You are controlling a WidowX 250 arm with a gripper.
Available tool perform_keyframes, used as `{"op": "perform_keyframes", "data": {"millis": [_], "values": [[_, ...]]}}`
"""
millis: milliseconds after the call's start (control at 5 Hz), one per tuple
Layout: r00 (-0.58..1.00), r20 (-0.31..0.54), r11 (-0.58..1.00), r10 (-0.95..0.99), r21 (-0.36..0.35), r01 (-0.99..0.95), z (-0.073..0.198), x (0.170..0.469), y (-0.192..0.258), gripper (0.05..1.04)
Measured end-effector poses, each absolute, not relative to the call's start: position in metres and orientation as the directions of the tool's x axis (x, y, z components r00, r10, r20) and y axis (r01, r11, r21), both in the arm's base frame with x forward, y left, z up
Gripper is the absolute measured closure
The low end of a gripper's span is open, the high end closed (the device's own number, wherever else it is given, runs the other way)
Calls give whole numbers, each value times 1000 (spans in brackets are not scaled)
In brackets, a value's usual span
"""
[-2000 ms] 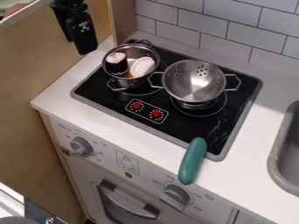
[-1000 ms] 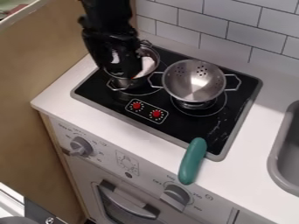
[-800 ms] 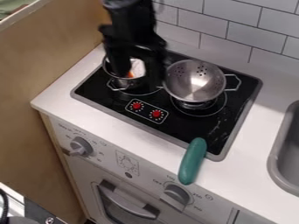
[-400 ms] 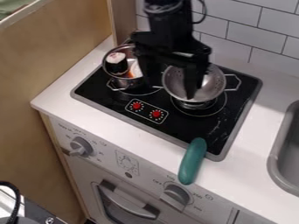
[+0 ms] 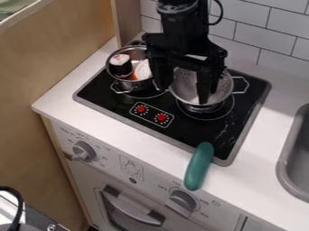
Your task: Move the blue object to the right part of the sink
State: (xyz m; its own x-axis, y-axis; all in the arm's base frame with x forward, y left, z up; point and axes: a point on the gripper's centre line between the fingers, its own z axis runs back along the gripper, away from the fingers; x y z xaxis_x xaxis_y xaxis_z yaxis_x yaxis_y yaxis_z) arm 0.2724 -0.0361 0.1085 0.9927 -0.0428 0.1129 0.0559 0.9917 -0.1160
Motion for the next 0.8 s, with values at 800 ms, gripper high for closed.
{"op": "perform_keyframes", "data": {"millis": [800], "values": [[992,126,1000,-9,2,9,90,255,-53,84]]}}
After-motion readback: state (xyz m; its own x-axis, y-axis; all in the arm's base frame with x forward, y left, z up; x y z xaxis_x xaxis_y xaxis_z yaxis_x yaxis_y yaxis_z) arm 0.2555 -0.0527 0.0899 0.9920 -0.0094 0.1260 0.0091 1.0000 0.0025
